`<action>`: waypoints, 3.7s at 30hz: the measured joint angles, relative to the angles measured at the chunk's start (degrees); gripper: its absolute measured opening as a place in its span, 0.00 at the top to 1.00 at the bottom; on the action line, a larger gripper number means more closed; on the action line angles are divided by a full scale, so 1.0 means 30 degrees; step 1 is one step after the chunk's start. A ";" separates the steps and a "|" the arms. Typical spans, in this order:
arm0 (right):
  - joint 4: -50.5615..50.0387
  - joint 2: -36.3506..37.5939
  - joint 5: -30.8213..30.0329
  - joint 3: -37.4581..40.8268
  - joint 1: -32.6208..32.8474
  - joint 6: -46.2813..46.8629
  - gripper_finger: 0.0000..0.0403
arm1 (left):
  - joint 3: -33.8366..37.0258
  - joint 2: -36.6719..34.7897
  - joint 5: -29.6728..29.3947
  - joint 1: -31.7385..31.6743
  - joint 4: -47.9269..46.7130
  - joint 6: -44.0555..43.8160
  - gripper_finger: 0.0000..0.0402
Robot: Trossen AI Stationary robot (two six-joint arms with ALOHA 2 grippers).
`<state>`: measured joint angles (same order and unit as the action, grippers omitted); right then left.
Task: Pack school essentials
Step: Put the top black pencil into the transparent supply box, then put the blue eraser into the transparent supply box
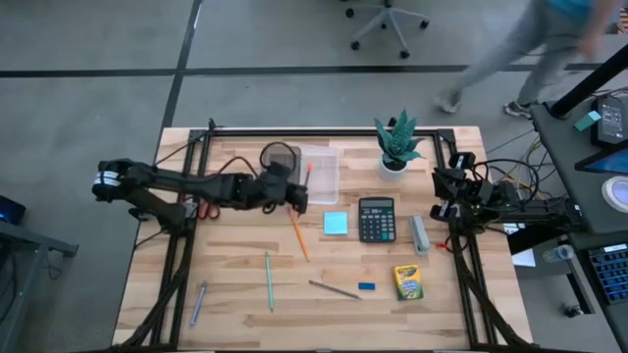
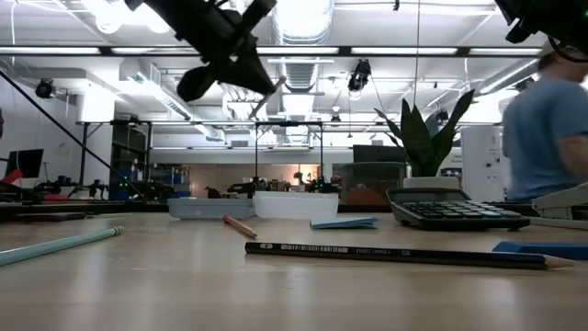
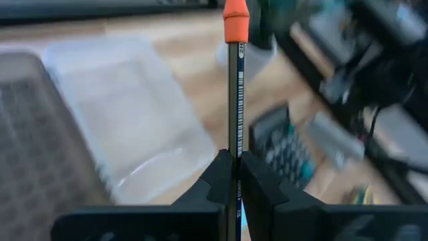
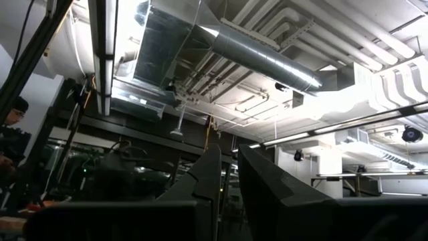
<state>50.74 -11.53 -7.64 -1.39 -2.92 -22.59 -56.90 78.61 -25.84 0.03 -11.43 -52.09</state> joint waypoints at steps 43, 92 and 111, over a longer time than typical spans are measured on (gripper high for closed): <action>-0.0145 0.0036 -0.0982 0.0000 -0.0007 -0.0712 0.89 | -0.2393 0.8903 0.4398 -0.6381 0.7114 0.1515 0.87; -1.7806 -0.8563 0.2167 -1.0913 0.1252 0.9953 0.89 | 0.5949 -0.3139 0.3443 -0.0144 1.3779 2.2850 0.82; -2.3652 -1.8061 0.2056 -1.8422 0.4146 1.3325 0.89 | 0.8813 -0.7672 0.3527 0.0515 1.3529 2.2982 0.82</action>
<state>-20.22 -65.71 -1.48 -56.65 9.52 17.38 -30.46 55.59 -15.26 1.57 29.16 16.85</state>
